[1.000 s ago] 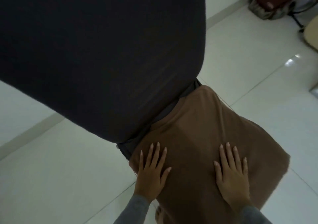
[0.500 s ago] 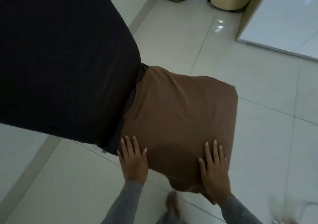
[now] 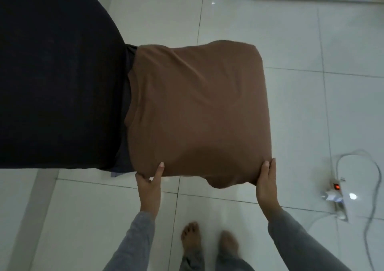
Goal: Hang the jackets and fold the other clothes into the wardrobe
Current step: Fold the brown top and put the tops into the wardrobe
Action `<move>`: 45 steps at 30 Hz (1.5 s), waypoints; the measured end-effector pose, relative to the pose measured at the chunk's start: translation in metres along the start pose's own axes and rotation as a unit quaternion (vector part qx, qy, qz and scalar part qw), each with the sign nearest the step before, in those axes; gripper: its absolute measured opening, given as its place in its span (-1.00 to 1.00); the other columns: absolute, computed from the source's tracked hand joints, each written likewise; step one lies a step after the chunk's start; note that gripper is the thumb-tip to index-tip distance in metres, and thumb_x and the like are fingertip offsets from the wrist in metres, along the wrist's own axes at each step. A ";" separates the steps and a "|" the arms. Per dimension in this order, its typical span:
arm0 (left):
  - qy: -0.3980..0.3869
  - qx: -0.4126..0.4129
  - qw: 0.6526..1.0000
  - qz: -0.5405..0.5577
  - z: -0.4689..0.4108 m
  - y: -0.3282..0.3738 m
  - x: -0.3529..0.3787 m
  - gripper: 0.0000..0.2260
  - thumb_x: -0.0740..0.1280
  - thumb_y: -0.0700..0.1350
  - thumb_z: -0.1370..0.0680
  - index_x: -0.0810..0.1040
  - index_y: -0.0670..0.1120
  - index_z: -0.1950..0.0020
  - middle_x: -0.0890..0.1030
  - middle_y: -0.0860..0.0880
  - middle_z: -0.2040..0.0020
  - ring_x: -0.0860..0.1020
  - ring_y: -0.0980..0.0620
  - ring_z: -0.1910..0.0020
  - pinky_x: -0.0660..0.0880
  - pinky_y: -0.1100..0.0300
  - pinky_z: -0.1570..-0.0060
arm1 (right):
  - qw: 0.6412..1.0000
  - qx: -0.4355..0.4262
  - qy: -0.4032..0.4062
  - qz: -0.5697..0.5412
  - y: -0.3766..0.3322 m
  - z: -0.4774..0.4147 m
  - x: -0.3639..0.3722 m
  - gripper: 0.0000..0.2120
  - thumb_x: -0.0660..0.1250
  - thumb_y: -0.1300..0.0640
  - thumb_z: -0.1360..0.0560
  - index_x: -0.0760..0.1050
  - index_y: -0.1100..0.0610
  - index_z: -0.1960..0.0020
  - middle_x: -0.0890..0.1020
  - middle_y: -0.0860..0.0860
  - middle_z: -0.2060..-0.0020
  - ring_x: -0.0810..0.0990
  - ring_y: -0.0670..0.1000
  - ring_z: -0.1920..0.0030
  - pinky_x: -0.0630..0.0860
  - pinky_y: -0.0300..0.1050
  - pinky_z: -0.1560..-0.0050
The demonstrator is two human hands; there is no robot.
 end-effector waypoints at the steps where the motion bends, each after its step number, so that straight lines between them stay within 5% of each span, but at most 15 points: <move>1: -0.018 -0.005 1.000 0.015 -0.001 -0.004 0.002 -0.57 0.42 -0.08 -0.48 0.34 -0.04 -0.29 0.48 0.07 -0.21 0.47 0.10 -0.14 0.32 0.26 -0.16 | 0.999 0.035 -0.003 -0.020 0.007 0.005 -0.001 -0.45 -0.15 -0.21 -0.61 0.05 0.00 -0.53 0.26 -0.06 -0.45 0.36 -0.02 -0.33 0.29 -0.04 -0.35; 5: -0.124 -0.054 0.990 0.048 0.011 -0.029 0.013 -0.66 0.34 -0.15 -0.52 0.44 0.06 -0.28 0.58 0.18 -0.15 0.51 0.20 -0.13 0.35 0.25 -0.18 | 0.973 0.187 -0.035 -0.130 0.048 0.022 0.002 -0.33 -0.22 -0.30 -0.57 0.21 0.07 -0.48 0.51 0.00 -0.17 0.45 0.01 -0.26 0.26 0.07 -0.39; 9: -0.197 -0.086 0.976 -0.029 0.022 -0.047 0.017 -0.64 0.44 -0.12 -0.42 0.52 -0.01 -0.21 0.66 0.14 -0.05 0.56 0.13 -0.10 0.39 0.27 -0.11 | 0.924 0.268 -0.080 -0.259 0.054 0.033 0.018 -0.38 -0.12 -0.33 -0.55 0.46 0.10 -0.17 0.61 0.07 -0.06 0.54 0.07 -0.14 0.39 0.06 -0.25; 12: -0.151 -0.100 0.980 -0.079 0.032 -0.061 0.005 -0.76 0.39 -0.10 -0.51 0.52 -0.10 -0.15 0.64 0.07 0.02 0.57 0.09 0.00 0.45 0.31 -0.01 | 0.894 0.254 -0.035 -0.367 0.061 0.036 0.010 -0.63 0.05 -0.11 -0.63 0.46 0.10 -0.20 0.62 0.03 -0.01 0.55 -0.01 -0.08 0.44 -0.05 -0.14; 15: -0.108 -0.140 0.983 -0.051 0.038 -0.068 -0.012 -0.75 0.30 0.05 -0.54 0.52 -0.05 -0.13 0.63 0.01 -0.03 0.57 0.00 -0.06 0.47 0.12 -0.13 | 0.847 0.237 0.032 -0.475 0.063 0.036 -0.006 -0.83 0.14 0.13 -0.62 0.48 0.15 -0.04 0.62 0.00 0.18 0.58 -0.09 0.12 0.54 -0.23 0.13; 18: -0.091 -0.148 0.985 0.013 0.045 -0.060 -0.023 -0.76 0.25 0.07 -0.56 0.55 -0.05 -0.09 0.64 0.00 -0.03 0.58 0.02 -0.05 0.49 0.12 -0.07 | 0.814 0.215 0.036 -0.539 0.055 0.038 -0.015 -0.82 0.14 0.22 -0.58 0.43 0.15 0.18 0.52 -0.03 0.35 0.55 -0.11 0.37 0.53 -0.29 0.25; 20: -0.089 -0.135 0.985 0.064 0.050 -0.047 -0.023 -0.79 0.23 0.03 -0.58 0.56 -0.04 -0.07 0.65 -0.02 -0.05 0.60 0.02 -0.04 0.55 0.13 0.01 | 0.804 0.215 0.010 -0.554 0.044 0.042 -0.015 -0.82 0.18 0.18 -0.58 0.49 0.17 0.14 0.60 -0.01 0.33 0.62 -0.06 0.30 0.57 -0.21 0.14; 22: -0.071 -0.127 0.984 0.104 0.053 -0.034 -0.021 -0.78 0.23 0.02 -0.59 0.57 -0.06 -0.10 0.64 -0.07 -0.08 0.61 -0.03 -0.05 0.58 0.07 -0.01 | 0.814 0.214 0.002 -0.540 0.036 0.042 -0.020 -0.79 0.20 0.10 -0.59 0.56 0.15 0.08 0.68 -0.01 0.23 0.67 -0.04 0.19 0.61 -0.17 0.05; 26: -0.015 -0.098 0.988 0.117 0.058 -0.004 -0.021 -0.72 0.25 0.05 -0.58 0.57 -0.07 -0.17 0.65 -0.09 -0.07 0.61 -0.08 -0.04 0.55 0.03 -0.04 | 0.865 0.170 0.098 -0.462 0.023 0.037 -0.045 -0.79 0.14 0.11 -0.61 0.50 0.12 0.11 0.65 -0.05 0.35 0.61 -0.10 0.43 0.48 -0.30 0.49; 28: 0.006 -0.068 0.992 0.106 0.056 0.015 -0.021 -0.71 0.25 0.06 -0.58 0.56 -0.07 -0.19 0.64 -0.07 -0.09 0.60 -0.05 -0.03 0.53 0.05 -0.05 | 0.889 0.139 0.169 -0.403 0.012 0.038 -0.061 -0.85 0.19 0.11 -0.57 0.51 0.11 0.09 0.60 -0.05 0.29 0.54 -0.11 0.45 0.41 -0.33 0.53; 31: 0.019 -0.042 0.994 0.094 0.051 0.042 -0.017 -0.69 0.24 0.05 -0.59 0.53 -0.06 -0.25 0.62 -0.03 -0.06 0.59 -0.02 -0.03 0.52 0.05 -0.08 | 0.908 0.092 0.206 -0.353 -0.007 0.032 -0.073 -0.76 0.26 0.10 -0.47 0.58 0.15 -0.06 0.67 0.04 0.06 0.66 0.01 0.12 0.62 -0.14 0.13; 33: 0.023 -0.028 0.994 0.099 0.044 0.060 -0.014 -0.72 0.24 0.02 -0.60 0.55 -0.07 -0.23 0.62 -0.03 -0.05 0.58 -0.01 -0.04 0.51 0.07 -0.08 | 0.916 0.059 0.225 -0.328 -0.023 0.025 -0.080 -0.74 0.26 0.12 -0.46 0.57 0.19 -0.10 0.66 0.06 -0.02 0.64 0.03 -0.05 0.59 -0.03 -0.10; 37: 0.029 -0.015 0.995 0.089 0.022 0.090 -0.005 -0.81 0.24 -0.05 -0.60 0.59 -0.06 -0.10 0.63 -0.09 -0.03 0.59 -0.04 -0.02 0.52 0.12 -0.02 | 0.928 0.032 0.270 -0.253 -0.051 0.015 -0.084 -0.92 0.26 0.09 -0.52 0.47 0.10 0.07 0.58 -0.07 0.14 0.58 -0.03 0.01 0.51 -0.22 -0.02; 41: 0.048 -0.046 0.996 0.056 -0.010 0.112 0.011 -0.82 0.20 -0.16 -0.60 0.57 -0.14 -0.08 0.61 -0.11 0.02 0.57 -0.06 0.00 0.50 0.12 0.00 | 0.939 0.039 0.290 -0.180 -0.069 -0.008 -0.082 -0.82 0.23 0.07 -0.52 0.46 0.18 -0.01 0.58 0.01 0.09 0.56 -0.01 0.01 0.49 -0.16 -0.06; 45: 0.087 -0.087 0.986 0.108 -0.045 0.135 0.030 -0.78 0.13 -0.33 -0.54 0.57 -0.18 0.06 0.58 -0.08 0.16 0.56 0.00 0.21 0.52 0.22 0.31 | 0.953 0.042 0.265 -0.139 -0.102 -0.054 -0.070 -0.74 0.20 0.06 -0.51 0.49 0.22 -0.05 0.59 0.09 0.00 0.56 0.04 0.01 0.52 0.06 -0.16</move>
Point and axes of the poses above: each hand's wrist, its own z-axis away from the middle knuckle, its own x-axis out of the palm, y = z × x, the point moved 8 cm from there along -z, towards the middle knuckle
